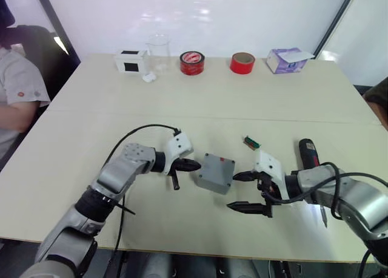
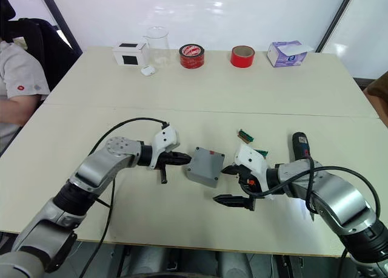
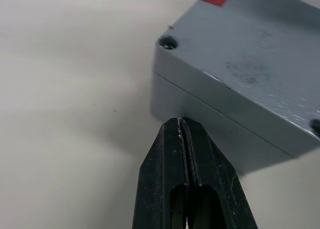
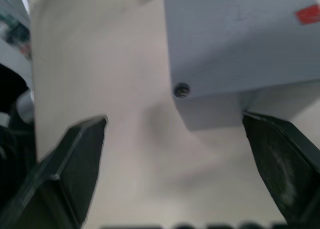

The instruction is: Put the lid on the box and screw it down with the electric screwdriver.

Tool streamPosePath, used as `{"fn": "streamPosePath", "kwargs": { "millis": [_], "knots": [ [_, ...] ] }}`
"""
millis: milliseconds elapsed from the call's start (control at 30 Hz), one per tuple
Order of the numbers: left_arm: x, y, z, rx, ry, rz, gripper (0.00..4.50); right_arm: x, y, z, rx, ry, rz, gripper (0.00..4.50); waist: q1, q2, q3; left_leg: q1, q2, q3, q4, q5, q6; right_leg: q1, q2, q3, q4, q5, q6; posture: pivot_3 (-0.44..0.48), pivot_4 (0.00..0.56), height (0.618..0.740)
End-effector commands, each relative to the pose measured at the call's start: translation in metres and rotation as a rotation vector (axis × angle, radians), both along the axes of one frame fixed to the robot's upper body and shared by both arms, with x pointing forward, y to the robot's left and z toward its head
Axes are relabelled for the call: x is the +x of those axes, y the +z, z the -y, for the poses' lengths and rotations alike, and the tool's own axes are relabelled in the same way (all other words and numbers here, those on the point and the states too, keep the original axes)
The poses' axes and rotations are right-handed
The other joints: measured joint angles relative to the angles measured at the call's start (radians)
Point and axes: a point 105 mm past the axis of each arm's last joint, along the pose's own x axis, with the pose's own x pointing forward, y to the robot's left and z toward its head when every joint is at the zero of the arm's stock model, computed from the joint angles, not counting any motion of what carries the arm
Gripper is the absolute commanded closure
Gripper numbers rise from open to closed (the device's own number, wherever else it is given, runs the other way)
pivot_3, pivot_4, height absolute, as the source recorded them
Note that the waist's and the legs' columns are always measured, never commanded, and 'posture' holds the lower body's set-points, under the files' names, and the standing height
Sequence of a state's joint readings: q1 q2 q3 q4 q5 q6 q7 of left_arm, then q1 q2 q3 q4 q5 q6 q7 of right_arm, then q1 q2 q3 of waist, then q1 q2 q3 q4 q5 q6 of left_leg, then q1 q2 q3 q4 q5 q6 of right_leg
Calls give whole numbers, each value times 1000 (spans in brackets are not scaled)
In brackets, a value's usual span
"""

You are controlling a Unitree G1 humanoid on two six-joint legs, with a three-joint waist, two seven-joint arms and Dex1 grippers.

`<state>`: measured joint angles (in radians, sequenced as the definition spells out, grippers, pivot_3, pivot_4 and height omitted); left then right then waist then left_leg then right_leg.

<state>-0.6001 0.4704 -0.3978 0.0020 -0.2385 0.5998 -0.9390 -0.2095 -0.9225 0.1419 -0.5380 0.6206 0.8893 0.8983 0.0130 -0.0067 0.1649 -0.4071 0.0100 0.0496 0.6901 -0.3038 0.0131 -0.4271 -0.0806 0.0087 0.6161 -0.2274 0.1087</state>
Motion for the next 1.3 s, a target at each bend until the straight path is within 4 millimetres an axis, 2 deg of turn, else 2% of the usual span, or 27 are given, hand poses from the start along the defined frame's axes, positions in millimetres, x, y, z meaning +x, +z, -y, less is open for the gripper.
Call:
{"fn": "streamPosePath", "kwargs": {
  "millis": [33, 100, 233, 367, 500, 567, 733, 967, 1300],
  "knots": [
    [6, 8, 7, -35, -10, 35, 4500, -8, 11, -10, 47, 41, 17, 16, 0, 0, 0, 0, 0, 0, 0, 0, 0, 0, 0, 0, 0, 0, 0, 0, 150, 740],
    [10, 6, 0, -15, 14, 47, 4500, -7, 12, -6, 30, 31, 37, 16, 0, 0, 0, 0, 0, 0, 0, 0, 0, 0, 0, 0, 0, 0, 0, 0, 150, 740],
    [8, 5, -21, 30, 45, 46, 4500, 12, 25, 11, -14, -34, 149, 16, -4, 0, 0, 0, 0, 0, 1, 0, 0, 0, 0, 0, 1, 0, 0, 0, 150, 740],
    [-15, 6, -32, 13, 2, -38, 4500, 29, 29, 21, -78, -33, 247, 16, -5, 0, 0, 0, 1, 0, 1, 0, 0, 0, 0, 0, 1, 0, 0, 0, 150, 740],
    [-45, -1, -37, 27, -91, -140, 4500, 40, 23, 19, -116, 17, 291, 16, -2, 0, 0, 0, 1, 0, 1, 0, 0, 0, 0, 0, 1, 0, 0, 0, 150, 740],
    [-54, -3, -34, 31, -121, -167, 4500, 42, 20, 17, -120, 46, 294, 16, 0, 0, 0, 0, 1, 0, 1, 0, 0, 0, 0, 0, 2, 0, 0, 0, 150, 740],
    [-41, 9, -9, -87, -60, -106, 4500, 38, 21, 7, -45, 77, 213, 16, 1, 0, 0, -1, 0, -1, 4, 0, 0, 1, -1, 0, 3, 0, 0, 0, 150, 740],
    [-21, 12, -2, -119, 17, -32, 4500, 15, 20, 4, -16, 115, 116, 16, -1, 0, 0, -1, 1, -1, 6, -1, 2, 1, 0, -1, 5, 0, 0, 0, 150, 740],
    [-18, 12, 0, -115, 0, -26, 4500, 10, 20, 5, -10, 83, 102, 16, 0, 0, 0, -1, 1, -1, 7, -1, 1, 1, 0, -1, 5, 0, 0, 0, 150, 740]
  ]
}}
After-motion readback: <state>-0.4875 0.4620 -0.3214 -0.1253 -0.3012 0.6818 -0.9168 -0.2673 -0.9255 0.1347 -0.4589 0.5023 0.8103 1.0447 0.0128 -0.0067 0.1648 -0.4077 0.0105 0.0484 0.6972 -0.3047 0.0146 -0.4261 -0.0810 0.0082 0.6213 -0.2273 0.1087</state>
